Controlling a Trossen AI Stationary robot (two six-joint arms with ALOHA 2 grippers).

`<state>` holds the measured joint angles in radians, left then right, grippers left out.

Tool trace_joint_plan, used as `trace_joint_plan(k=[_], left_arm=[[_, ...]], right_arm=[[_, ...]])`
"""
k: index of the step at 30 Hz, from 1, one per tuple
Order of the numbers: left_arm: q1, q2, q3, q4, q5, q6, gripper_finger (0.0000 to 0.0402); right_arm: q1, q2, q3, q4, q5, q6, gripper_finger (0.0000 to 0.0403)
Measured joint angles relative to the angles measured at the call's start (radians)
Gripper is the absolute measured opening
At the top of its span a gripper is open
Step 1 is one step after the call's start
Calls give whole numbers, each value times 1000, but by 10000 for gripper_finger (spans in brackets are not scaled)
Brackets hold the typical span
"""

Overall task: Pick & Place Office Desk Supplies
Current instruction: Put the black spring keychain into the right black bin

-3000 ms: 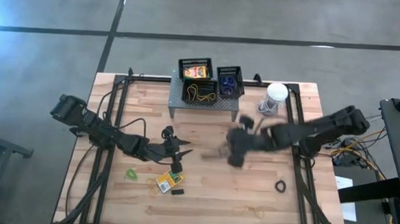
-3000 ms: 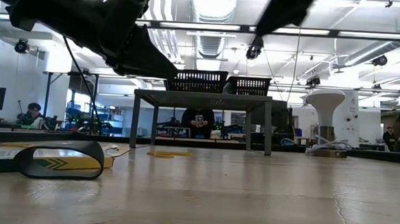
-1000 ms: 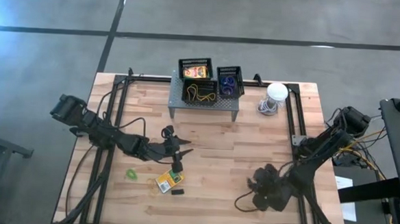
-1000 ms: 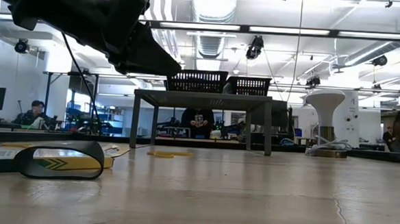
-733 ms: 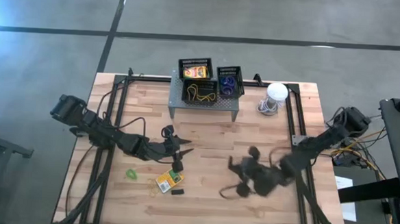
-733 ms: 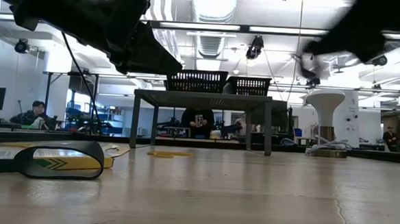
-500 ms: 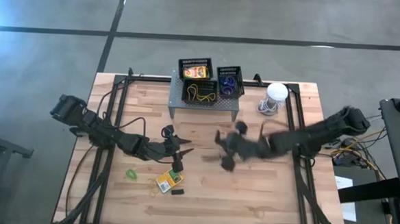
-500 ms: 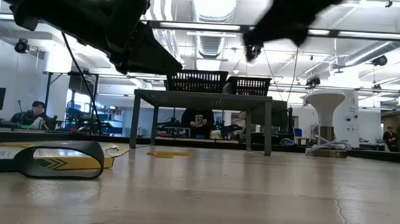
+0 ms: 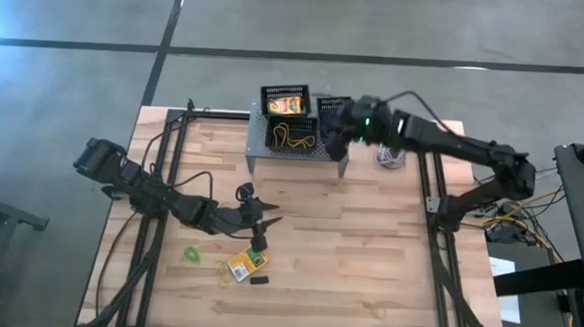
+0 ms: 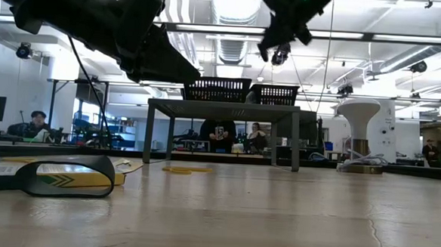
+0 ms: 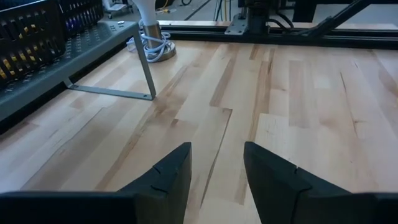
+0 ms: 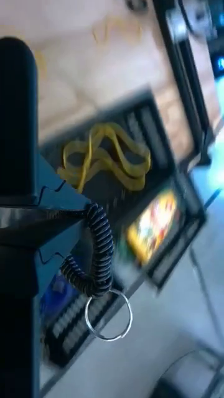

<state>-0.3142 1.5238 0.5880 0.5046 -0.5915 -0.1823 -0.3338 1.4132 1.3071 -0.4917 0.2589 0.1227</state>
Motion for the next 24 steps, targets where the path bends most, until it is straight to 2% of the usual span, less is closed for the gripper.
trace_joint_plan(k=[7, 16, 24], left_arm=[[34, 0, 0, 0, 0, 116, 149], [111, 0, 0, 0, 0, 157, 149], [114, 0, 0, 0, 22, 157, 149]], right_arm=[[-174, 20, -13, -7, -172, 5, 15], [-208, 105, -13, -10, -192, 5, 15], [-208, 118, 25, -160, -197, 28, 19]])
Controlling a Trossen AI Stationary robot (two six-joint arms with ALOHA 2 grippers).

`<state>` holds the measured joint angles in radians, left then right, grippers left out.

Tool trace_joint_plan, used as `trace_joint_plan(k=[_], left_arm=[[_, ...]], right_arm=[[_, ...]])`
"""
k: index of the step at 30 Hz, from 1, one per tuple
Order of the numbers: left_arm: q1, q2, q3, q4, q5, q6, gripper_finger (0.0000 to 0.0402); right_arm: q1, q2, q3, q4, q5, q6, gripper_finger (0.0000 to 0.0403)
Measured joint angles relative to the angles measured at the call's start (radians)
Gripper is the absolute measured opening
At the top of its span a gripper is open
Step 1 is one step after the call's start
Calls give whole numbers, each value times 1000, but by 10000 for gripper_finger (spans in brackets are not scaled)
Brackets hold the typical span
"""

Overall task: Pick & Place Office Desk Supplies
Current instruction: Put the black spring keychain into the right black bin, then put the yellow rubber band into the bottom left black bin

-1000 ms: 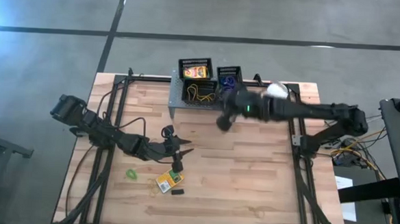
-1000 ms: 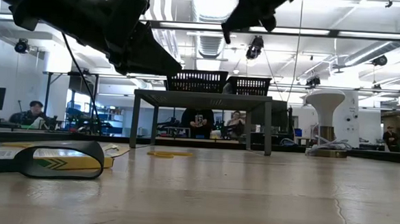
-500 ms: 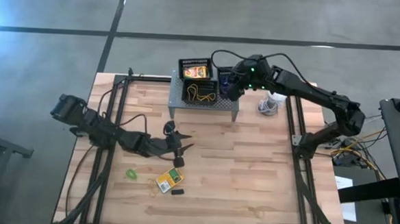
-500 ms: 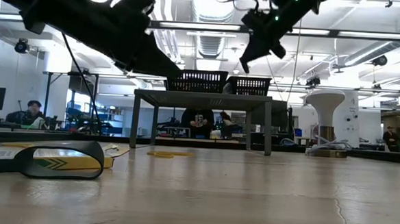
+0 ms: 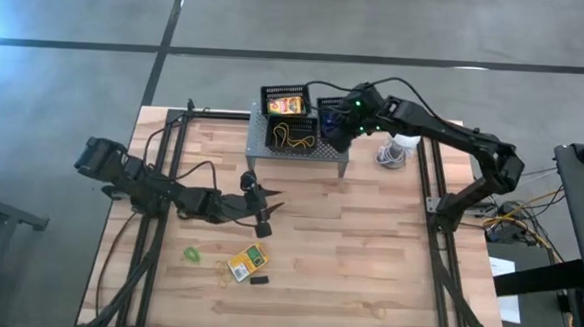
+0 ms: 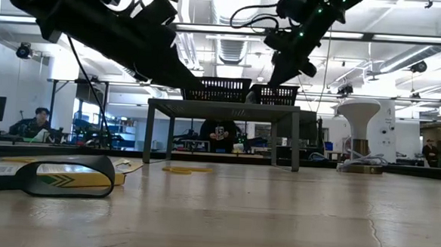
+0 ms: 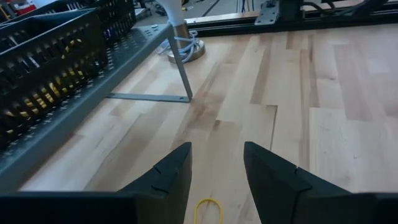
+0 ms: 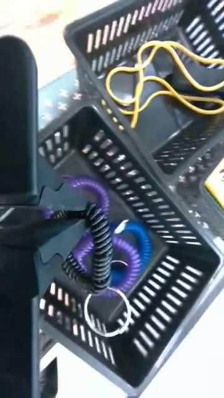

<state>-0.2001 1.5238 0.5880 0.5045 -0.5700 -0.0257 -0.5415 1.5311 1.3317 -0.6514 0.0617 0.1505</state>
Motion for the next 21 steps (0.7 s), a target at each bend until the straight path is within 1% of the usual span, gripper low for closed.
trace_joint_plan(k=[2, 5, 9, 13, 17, 21], left_arm=[[0, 0, 0, 0, 2, 0, 149], [0, 0, 0, -1, 5, 0, 149], [0, 0, -4, -2, 4, -8, 149], [0, 0, -5, -8, 5, -21, 149], [0, 0, -5, -8, 5, -30, 149], [-1, 0, -5, -8, 5, -33, 149]], right_arm=[[0, -4, 11, -40, -18, 4, 31], [2, -10, 29, -76, -18, 4, 59], [3, -20, 45, -77, -18, -4, 99], [31, -50, 56, -76, -17, 3, 123], [129, -92, 49, -76, -16, 14, 131], [301, -116, 26, -80, -16, 50, 131]])
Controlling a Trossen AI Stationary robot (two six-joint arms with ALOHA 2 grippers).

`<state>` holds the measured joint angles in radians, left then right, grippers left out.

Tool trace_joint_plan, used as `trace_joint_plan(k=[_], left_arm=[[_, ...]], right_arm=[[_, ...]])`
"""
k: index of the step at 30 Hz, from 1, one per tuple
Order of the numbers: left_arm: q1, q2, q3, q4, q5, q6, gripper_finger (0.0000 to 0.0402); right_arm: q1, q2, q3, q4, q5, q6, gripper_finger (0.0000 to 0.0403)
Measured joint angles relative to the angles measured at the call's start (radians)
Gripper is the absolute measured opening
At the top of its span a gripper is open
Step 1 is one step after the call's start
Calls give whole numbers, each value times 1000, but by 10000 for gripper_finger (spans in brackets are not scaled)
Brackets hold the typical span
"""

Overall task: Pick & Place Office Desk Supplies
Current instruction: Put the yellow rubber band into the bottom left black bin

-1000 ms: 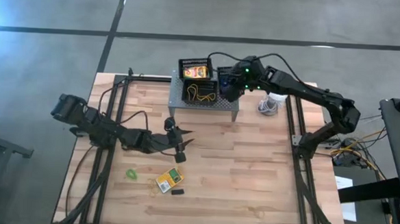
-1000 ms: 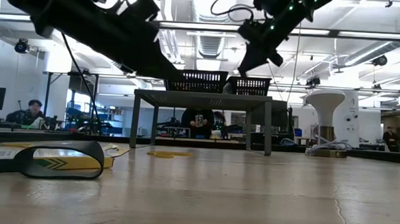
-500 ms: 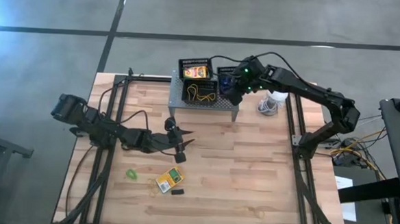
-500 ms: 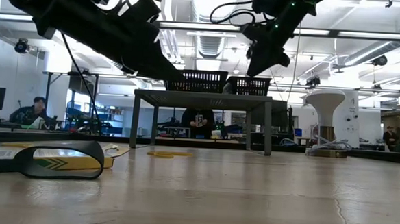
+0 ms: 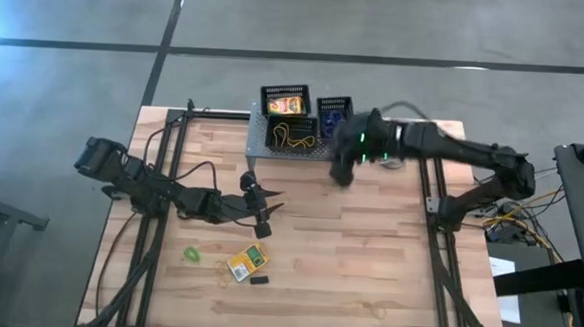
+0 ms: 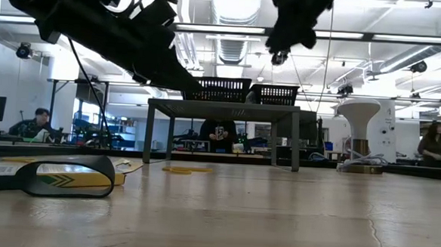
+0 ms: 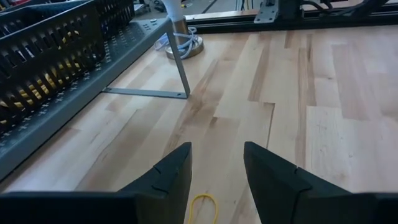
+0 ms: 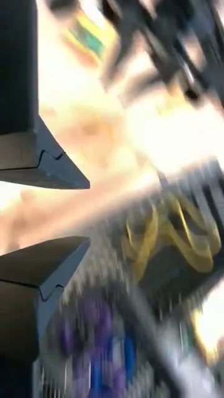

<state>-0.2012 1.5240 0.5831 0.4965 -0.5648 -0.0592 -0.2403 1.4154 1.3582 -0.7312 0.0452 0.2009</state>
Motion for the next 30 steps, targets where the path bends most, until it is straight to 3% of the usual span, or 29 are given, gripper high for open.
trace_joint_plan(k=[9, 15, 21, 25, 30], left_arm=[[0, 0, 0, -3, 0, -20, 149], [0, 0, 0, -2, 0, -20, 149], [0, 0, 0, 5, 0, -19, 149], [0, 0, 0, 5, 0, -19, 149], [0, 0, 0, 5, 0, -25, 149]], right_arm=[[483, 7, -164, 5, 33, 226, 112], [778, 7, -356, 206, 33, 654, 101], [934, 7, -514, 419, 105, 958, 123], [1017, 7, -590, 491, 116, 948, 158], [1097, 24, -618, 510, 127, 793, 186]])
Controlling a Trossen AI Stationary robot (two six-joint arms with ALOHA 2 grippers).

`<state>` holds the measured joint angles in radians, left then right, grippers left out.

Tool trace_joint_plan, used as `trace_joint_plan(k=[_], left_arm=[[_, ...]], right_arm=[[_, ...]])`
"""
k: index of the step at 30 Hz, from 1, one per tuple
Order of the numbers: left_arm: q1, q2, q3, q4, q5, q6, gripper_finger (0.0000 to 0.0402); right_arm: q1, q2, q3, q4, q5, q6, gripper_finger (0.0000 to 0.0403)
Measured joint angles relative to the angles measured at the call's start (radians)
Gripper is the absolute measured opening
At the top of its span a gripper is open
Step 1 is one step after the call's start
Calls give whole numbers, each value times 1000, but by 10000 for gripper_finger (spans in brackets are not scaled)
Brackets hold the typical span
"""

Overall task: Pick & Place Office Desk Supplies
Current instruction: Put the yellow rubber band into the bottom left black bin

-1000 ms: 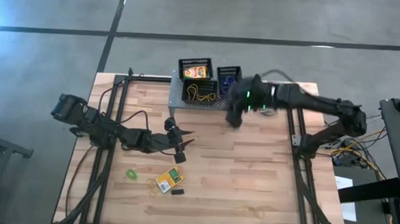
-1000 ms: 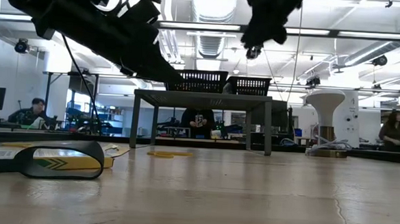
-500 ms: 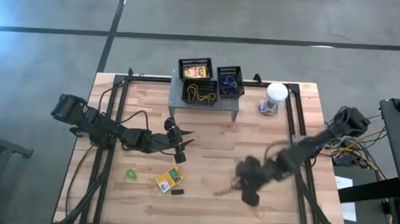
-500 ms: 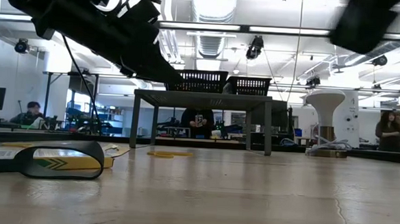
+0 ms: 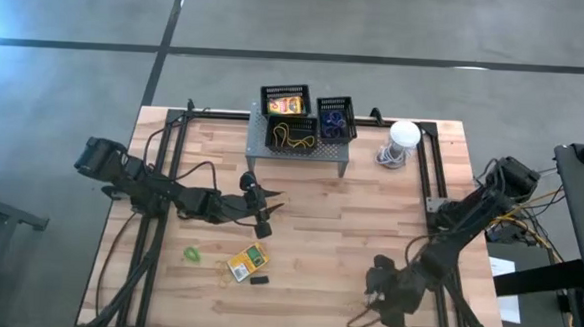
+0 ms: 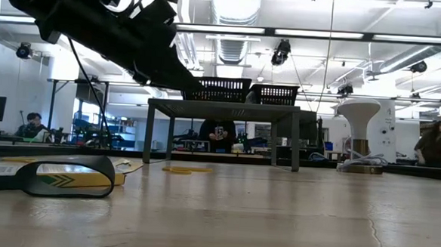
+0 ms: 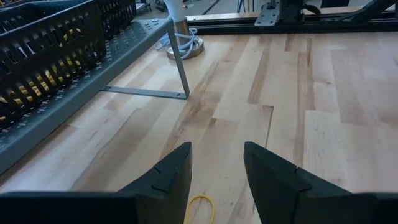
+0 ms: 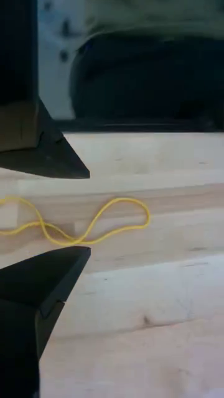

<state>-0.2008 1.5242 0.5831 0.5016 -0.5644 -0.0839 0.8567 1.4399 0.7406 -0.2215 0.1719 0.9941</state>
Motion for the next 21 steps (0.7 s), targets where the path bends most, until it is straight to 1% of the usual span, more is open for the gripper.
trace_joint_plan(k=[4, 7, 12, 15, 18, 21], left_arm=[[0, 0, 0, 0, 0, -11, 149], [0, 0, 0, 0, 0, -21, 149], [0, 0, 0, 0, 0, -21, 149], [0, 0, 0, -1, 0, -21, 149], [0, 0, 0, -1, 0, -21, 149], [0, 0, 0, -1, 0, -21, 149]], right_arm=[[34, 59, 12, -2, 27, -136, 183], [40, 123, 24, -5, 38, -188, 175], [41, 217, 34, -4, 41, -177, 161], [49, 249, 45, -7, 52, -175, 148], [60, 274, 57, -26, 64, -177, 125], [73, 295, 71, -86, 72, -167, 89]])
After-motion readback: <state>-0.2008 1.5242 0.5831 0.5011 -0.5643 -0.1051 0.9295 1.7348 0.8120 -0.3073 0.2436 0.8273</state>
